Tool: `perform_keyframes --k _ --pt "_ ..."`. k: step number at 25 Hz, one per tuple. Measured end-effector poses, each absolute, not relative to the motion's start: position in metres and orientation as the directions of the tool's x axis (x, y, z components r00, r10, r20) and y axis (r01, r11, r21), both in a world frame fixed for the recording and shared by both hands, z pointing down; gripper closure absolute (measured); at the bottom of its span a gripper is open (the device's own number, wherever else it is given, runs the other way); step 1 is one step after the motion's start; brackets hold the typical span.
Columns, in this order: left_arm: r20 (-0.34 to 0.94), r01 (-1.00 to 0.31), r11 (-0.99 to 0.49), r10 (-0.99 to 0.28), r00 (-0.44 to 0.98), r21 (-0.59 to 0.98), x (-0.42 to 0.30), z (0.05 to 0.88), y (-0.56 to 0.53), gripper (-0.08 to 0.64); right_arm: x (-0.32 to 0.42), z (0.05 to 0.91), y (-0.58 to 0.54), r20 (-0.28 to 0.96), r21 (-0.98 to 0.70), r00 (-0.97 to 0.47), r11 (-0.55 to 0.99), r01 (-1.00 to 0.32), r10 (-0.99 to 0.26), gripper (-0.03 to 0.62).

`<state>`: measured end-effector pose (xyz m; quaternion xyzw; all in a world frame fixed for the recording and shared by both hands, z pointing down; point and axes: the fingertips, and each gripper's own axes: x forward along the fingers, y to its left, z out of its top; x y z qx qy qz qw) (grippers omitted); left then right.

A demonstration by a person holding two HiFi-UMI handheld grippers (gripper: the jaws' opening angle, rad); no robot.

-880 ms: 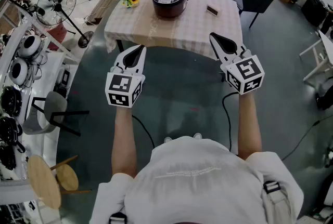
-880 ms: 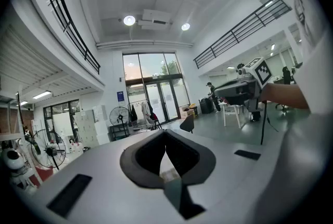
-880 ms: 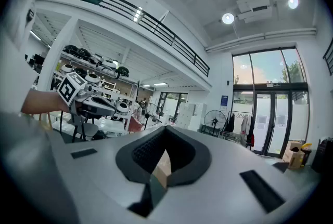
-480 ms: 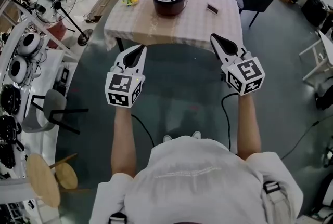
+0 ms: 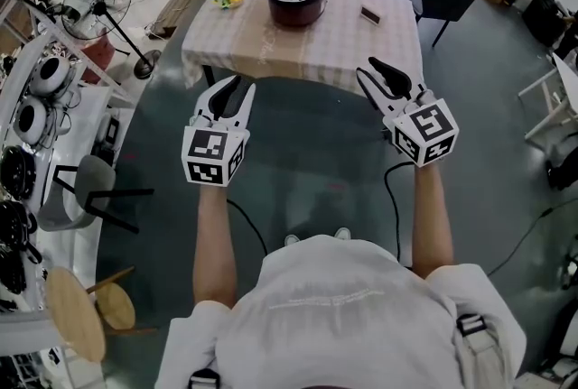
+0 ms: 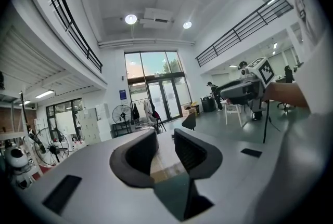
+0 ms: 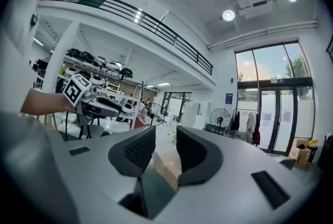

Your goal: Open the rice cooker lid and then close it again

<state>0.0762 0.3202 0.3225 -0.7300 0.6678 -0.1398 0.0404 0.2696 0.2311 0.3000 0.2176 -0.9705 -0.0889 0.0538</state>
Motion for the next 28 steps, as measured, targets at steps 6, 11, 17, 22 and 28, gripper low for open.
perform_keyframes --k 6,11,17,22,28 --pt "0.132 -0.966 -0.15 -0.983 0.124 -0.211 0.069 0.319 0.328 0.414 0.253 0.297 0.24 0.059 0.193 -0.906 0.895 -0.402 -0.419 0.431" --pt "0.148 -0.967 -0.154 -0.981 0.125 -0.201 0.052 0.328 0.34 0.414 0.238 0.301 0.249 0.072 0.192 -0.897 0.888 -0.417 -0.437 0.434" --pt "0.171 -0.972 -0.165 -0.976 0.136 -0.17 0.029 0.341 0.358 0.414 0.219 0.309 0.268 0.09 0.181 -0.884 0.881 -0.438 -0.458 0.428" --pt "0.191 -0.972 -0.178 -0.97 0.147 -0.155 0.012 0.35 0.373 0.414 0.204 0.317 0.281 0.124 0.167 -0.876 0.88 -0.444 -0.466 0.409" --pt "0.223 -0.963 -0.216 -0.958 0.178 -0.161 0.002 0.357 0.384 0.414 0.191 0.316 0.283 0.119 0.18 -0.867 0.869 -0.46 -0.484 0.383"
